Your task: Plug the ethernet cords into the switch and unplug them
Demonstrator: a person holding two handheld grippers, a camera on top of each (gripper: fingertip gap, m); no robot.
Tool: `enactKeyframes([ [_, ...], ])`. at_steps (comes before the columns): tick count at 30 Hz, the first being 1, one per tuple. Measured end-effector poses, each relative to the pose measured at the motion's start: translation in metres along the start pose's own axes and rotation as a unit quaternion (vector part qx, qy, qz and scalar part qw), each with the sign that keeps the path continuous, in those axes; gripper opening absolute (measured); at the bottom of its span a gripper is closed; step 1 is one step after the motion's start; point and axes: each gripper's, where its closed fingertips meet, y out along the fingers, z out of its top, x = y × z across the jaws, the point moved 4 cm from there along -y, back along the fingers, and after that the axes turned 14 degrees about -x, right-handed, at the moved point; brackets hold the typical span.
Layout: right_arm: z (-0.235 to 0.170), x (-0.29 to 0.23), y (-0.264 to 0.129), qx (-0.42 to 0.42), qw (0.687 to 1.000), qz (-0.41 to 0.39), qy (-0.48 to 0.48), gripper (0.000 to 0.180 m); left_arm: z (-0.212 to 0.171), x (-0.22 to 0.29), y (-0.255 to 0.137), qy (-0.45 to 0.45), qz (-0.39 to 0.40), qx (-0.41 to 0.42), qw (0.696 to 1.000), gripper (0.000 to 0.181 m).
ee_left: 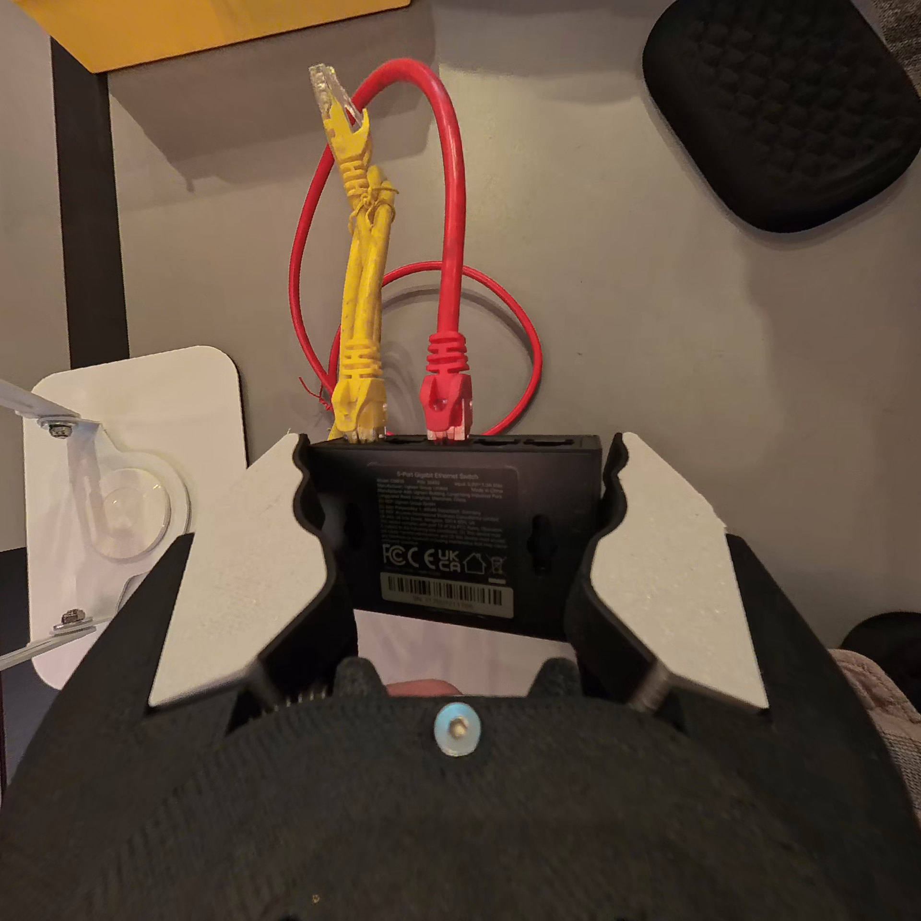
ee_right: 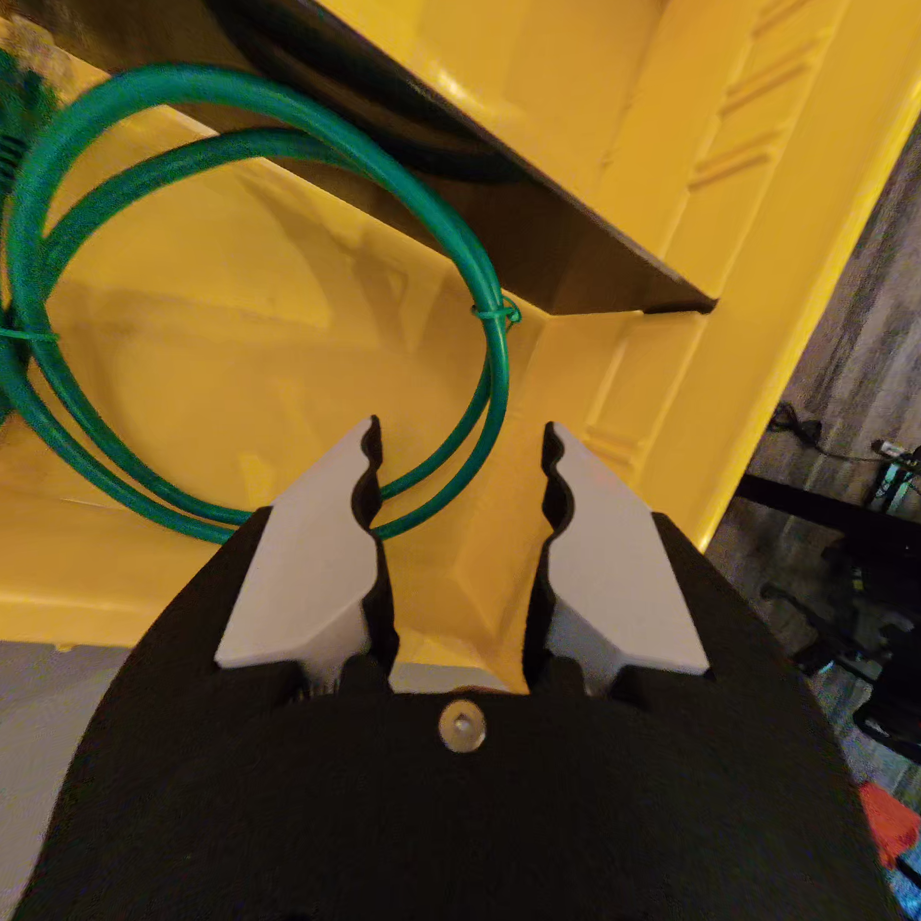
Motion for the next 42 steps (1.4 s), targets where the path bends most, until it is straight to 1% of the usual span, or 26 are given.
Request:
enactKeyframes([
  [2, 0.002, -0.001, -0.010, 0.024, 1.000, 0.010, 0.000, 0.084, -0.001, 0.000, 0.000, -0.001, 0.001, 0.000, 1.000, 0.111],
  [4, 0.000, 0.002, -0.025, 0.038, 0.999, 0.015, -0.004, 0.091, -0.001, -0.001, -0.001, -0.002, 0.003, 0.001, 1.000, 0.111],
  [6, -0.002, 0.006, -0.045, 0.058, 0.998, -0.010, -0.012, 0.095, -0.001, -0.001, -0.001, -0.002, 0.004, 0.000, 1.000, 0.111],
  [9, -0.002, -0.005, -0.088, 0.128, 0.991, -0.016, -0.030, 0.092, -0.001, -0.001, -0.002, -0.002, 0.005, 0.001, 1.000, 0.110],
  [11, 0.006, -0.026, -0.128, 0.220, 0.973, -0.019, -0.073, 0.077, -0.002, -0.001, -0.003, -0.004, 0.003, 0.004, 1.000, 0.111],
  [12, 0.011, -0.041, -0.152, 0.271, 0.957, -0.029, -0.100, 0.077, -0.002, -0.001, -0.004, -0.005, 0.001, 0.007, 1.000, 0.111],
  [13, 0.015, -0.061, -0.175, 0.316, 0.938, -0.036, -0.136, 0.073, -0.002, -0.002, -0.004, -0.007, 0.001, 0.010, 1.000, 0.111],
  [15, 0.024, -0.113, -0.220, 0.397, 0.890, -0.050, -0.219, 0.065, -0.003, -0.002, -0.005, -0.009, -0.005, 0.016, 1.000, 0.111],
  [16, 0.028, -0.143, -0.238, 0.427, 0.863, -0.061, -0.262, 0.064, -0.002, -0.002, -0.006, -0.011, -0.007, 0.020, 1.000, 0.111],
  [18, 0.039, -0.205, -0.262, 0.457, 0.815, -0.093, -0.345, 0.065, -0.003, -0.002, -0.007, -0.016, -0.015, 0.024, 0.999, 0.109],
  [21, 0.052, -0.287, -0.284, 0.486, 0.732, -0.172, -0.444, 0.061, -0.001, -0.001, -0.010, -0.020, -0.029, 0.042, 0.998, 0.109],
  [23, 0.060, -0.331, -0.288, 0.488, 0.686, -0.214, -0.496, 0.057, 0.000, 0.000, -0.012, -0.020, -0.035, 0.054, 0.998, 0.109],
  [25, 0.075, -0.355, -0.287, 0.474, 0.657, -0.278, -0.516, 0.054, 0.001, 0.000, -0.013, -0.021, -0.040, 0.060, 0.997, 0.111],
  [26, 0.081, -0.366, -0.284, 0.467, 0.646, -0.288, -0.530, 0.050, 0.001, 0.000, -0.013, -0.022, -0.042, 0.061, 0.997, 0.109],
  [28, 0.091, -0.381, -0.281, 0.466, 0.632, -0.304, -0.539, 0.044, 0.002, 0.001, -0.013, -0.022, -0.046, 0.062, 0.997, 0.109],
  [31, 0.106, -0.393, -0.273, 0.451, 0.624, -0.333, -0.545, 0.031, 0.005, 0.003, -0.013, -0.019, -0.053, 0.066, 0.996, 0.109],
  [34, 0.115, -0.401, -0.262, 0.433, 0.623, -0.338, -0.557, 0.025, 0.008, 0.005, -0.012, -0.014, -0.055, 0.063, 0.996, 0.109],
  [35, 0.118, -0.401, -0.263, 0.434, 0.624, -0.341, -0.553, 0.012, 0.006, 0.004, -0.010, -0.016, -0.053, 0.055, 0.997, 0.109],
  [36, 0.120, -0.399, -0.263, 0.432, 0.630, -0.340, -0.549, 0.008, 0.006, 0.004, -0.009, -0.018, -0.055, 0.053, 0.997, 0.109],
  [39, 0.120, -0.396, -0.264, 0.442, 0.639, -0.326, -0.539, 0.007, 0.008, 0.003, -0.010, -0.023, -0.063, 0.066, 0.996, 0.109],
  [42, 0.116, -0.395, -0.266, 0.458, 0.631, -0.328, -0.534, 0.006, 0.009, 0.006, -0.012, -0.020, -0.067, 0.069, 0.995, 0.109],
])
